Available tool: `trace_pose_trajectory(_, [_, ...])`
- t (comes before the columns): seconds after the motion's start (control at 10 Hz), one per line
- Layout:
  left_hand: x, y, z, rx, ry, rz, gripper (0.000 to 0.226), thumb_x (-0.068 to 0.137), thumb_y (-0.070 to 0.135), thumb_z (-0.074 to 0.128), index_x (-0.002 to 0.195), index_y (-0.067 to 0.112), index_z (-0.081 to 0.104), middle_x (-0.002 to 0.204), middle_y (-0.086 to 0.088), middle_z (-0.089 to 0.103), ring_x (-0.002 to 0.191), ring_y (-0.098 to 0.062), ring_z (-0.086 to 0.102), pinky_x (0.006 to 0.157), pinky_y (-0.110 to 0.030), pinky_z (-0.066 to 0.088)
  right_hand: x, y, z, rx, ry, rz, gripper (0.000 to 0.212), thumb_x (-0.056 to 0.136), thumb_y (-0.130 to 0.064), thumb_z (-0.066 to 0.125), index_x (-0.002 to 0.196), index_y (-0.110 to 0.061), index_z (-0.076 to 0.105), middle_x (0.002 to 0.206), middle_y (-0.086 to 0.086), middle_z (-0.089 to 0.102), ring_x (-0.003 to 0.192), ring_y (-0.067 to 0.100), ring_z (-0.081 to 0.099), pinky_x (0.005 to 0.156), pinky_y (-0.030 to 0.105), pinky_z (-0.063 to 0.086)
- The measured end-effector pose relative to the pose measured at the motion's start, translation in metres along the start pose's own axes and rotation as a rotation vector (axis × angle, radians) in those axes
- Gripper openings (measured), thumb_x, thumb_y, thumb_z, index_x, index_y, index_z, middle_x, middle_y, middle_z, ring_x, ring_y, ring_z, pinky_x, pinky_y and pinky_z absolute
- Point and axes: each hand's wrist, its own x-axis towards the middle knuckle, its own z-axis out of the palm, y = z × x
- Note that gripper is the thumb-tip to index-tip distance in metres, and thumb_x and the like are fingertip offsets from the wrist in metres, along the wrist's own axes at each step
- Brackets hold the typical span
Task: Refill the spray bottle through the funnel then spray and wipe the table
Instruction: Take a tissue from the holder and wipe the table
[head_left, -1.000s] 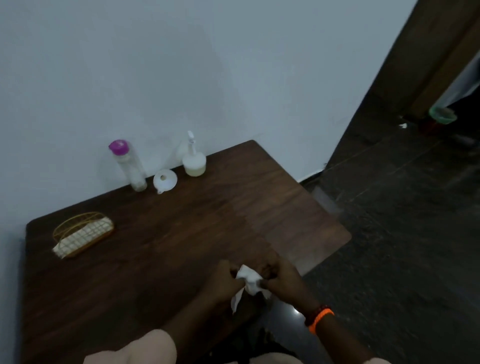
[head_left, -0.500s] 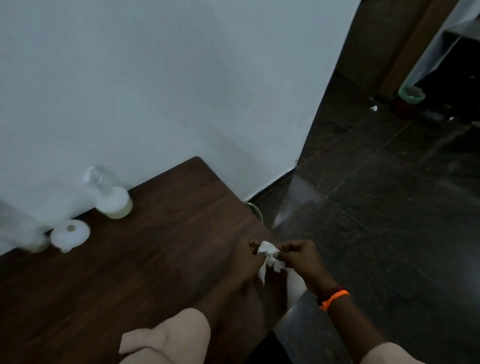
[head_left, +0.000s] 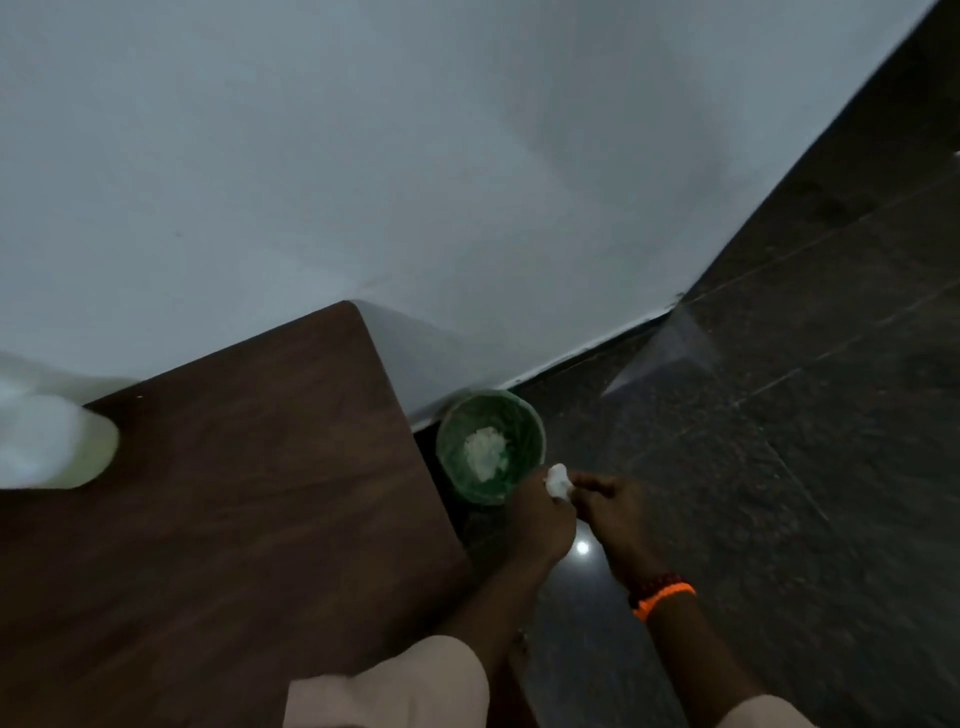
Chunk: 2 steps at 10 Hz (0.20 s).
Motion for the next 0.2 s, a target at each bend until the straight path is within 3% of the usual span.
trace_pose_trajectory(0.1, [0.049,-0.003,0.0,-0.07,0.127,-0.122,0.034,0.106,0.02,0.043,0.133,0.003,0.057,0.134,-0.014,0.06,0.127,-0.027,0.055,0.103,-0.028,0.038,0.058,0.019,0.032,-0.02,-0.06,0.019,0.029,0.089,0.007,0.06,0.094,-0.012,0.082,0.093,0.01,0.081,0.094,0.026,0.076,0.08,0.029,0.062])
trace_pose_trajectory(0.2, [0.093,-0.009,0.002,-0.093,0.218,-0.22,0.042,0.105,0.013,0.044,0.145,0.004,0.045,0.149,-0.017,0.049,0.139,-0.028,0.045,0.113,-0.026,0.028,0.107,0.043,0.059,-0.06,-0.086,0.037,0.037,0.092,0.008,0.052,0.097,-0.014,0.081,0.099,0.011,0.08,0.1,0.03,0.075,0.094,0.046,0.059])
